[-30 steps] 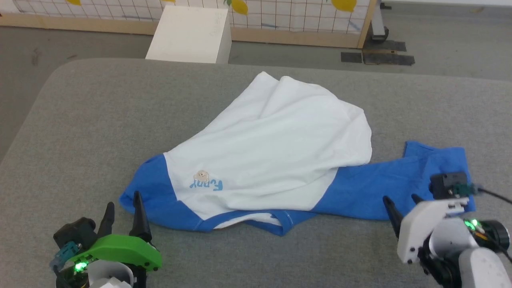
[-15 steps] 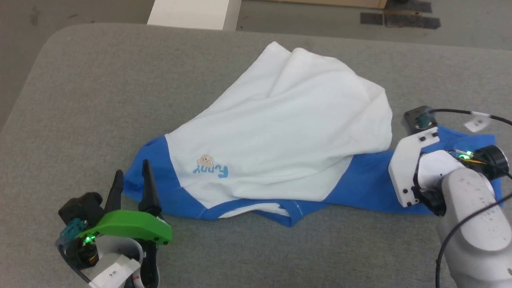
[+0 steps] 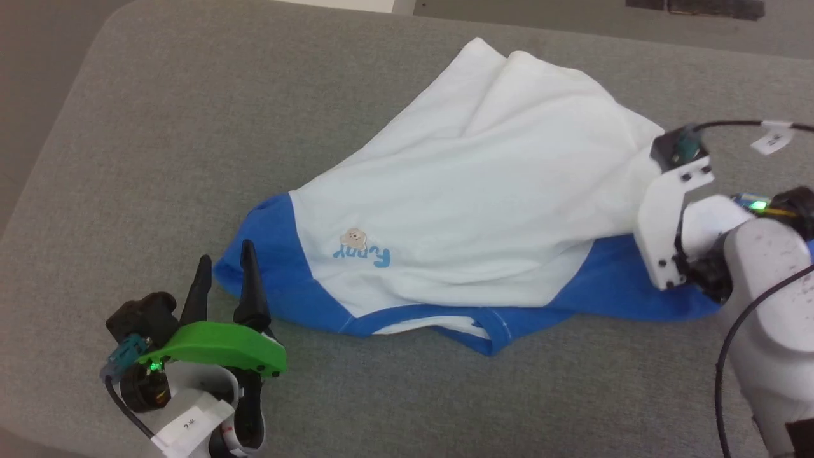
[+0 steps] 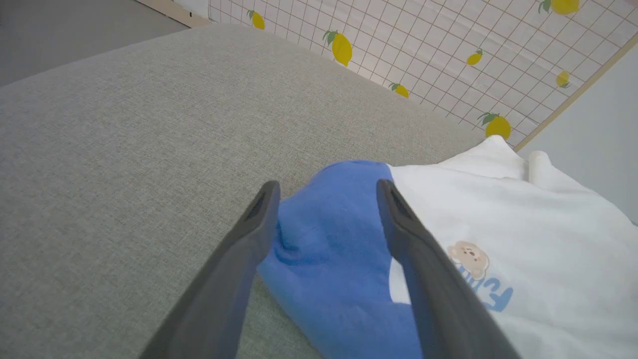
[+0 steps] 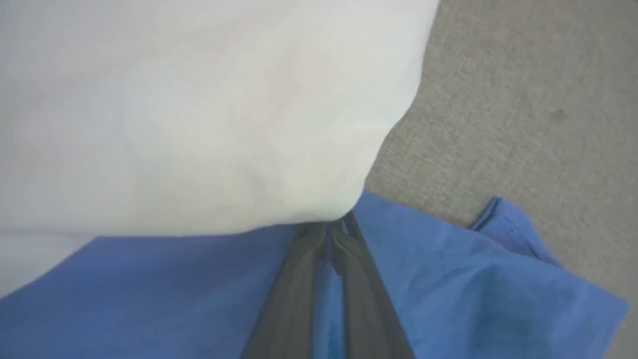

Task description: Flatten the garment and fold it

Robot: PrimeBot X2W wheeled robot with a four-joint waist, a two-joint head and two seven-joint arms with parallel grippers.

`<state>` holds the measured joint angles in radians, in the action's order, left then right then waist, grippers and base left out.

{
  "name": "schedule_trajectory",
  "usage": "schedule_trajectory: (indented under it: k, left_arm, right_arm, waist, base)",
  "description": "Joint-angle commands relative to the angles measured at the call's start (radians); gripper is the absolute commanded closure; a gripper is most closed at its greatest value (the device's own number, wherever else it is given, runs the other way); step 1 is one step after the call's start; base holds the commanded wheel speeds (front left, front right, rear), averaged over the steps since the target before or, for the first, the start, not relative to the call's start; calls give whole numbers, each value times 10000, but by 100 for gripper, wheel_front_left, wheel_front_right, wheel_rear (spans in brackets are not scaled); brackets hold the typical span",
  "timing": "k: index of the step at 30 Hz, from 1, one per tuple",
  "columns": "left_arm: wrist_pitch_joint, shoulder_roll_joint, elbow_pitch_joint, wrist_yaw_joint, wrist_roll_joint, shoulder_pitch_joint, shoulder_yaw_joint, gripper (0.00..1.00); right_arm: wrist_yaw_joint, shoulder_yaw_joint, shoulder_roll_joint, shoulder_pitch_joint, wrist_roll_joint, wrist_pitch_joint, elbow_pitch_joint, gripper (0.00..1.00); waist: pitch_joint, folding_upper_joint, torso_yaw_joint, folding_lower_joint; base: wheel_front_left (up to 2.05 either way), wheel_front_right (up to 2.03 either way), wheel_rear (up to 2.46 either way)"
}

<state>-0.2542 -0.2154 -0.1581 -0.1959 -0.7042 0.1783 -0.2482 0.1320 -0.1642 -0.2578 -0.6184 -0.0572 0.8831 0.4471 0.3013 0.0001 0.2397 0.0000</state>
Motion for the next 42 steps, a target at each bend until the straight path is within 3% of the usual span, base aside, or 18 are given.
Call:
schedule_trajectory:
  k: [1,12,13,14,22,23,25,26,31,35,42]
  left_arm:
    - [-69,64,-45,70,124,190,11,0]
    - [-74,384,-262,396,263,574,51,0]
    - [-74,398,-293,413,275,579,55,0]
    - [-74,412,-331,430,285,578,70,0]
    - [-7,268,-624,436,364,425,56,0]
    - [127,162,-658,378,346,263,58,0]
    - [239,75,-645,321,330,90,61,0]
    - [454,-42,-552,217,308,-200,36,0]
    - [1103,-182,-366,-79,108,-678,51,0]
    - [2336,-96,-293,-410,-515,-1024,61,0]
    - [3452,-90,-614,-165,-1318,-723,105,0]
  right_arm:
    - [-13,121,41,-267,152,-252,77,100]
    - [-13,1463,776,-2333,1941,-2857,1217,100]
    - [-13,1506,844,-2363,1995,-2937,1432,90]
    - [-13,1518,922,-2413,2009,-3084,1639,0]
    - [-13,2175,1313,-2200,1155,-4975,1879,0]
    - [-13,2137,1391,-1623,517,-5685,1439,0]
    - [-13,2104,1406,-1046,75,-5979,1035,0]
    - [-13,2203,1396,97,-487,-6152,232,0]
    - [-13,2673,1499,2046,-904,-5929,-1215,0]
    - [-13,2984,1657,3291,-900,-5497,-2238,0]
    - [-13,3146,1845,4202,-785,-4852,-3520,0]
  waist:
    - [128,-1,132,0]
    - [658,-1,409,0]
    - [645,-1,403,0]
    - [612,-1,378,0]
    - [-321,-1,89,0]
    - [-781,-1,-20,0]
    - [-1093,-1,-90,0]
    - [-1547,-1,-132,0]
    - [-1997,-1,-190,0]
    - [-2149,-1,-246,0]
    - [-1953,-1,-565,0]
  base:
    - [0,0,0]
    - [0,0,0]
    - [0,0,0]
    - [0,0,0]
    - [0,0,0]
    - [0,0,0]
    - [0,0,0]
    - [0,0,0]
    - [0,0,0]
    - [0,0,0]
    - [0,0,0]
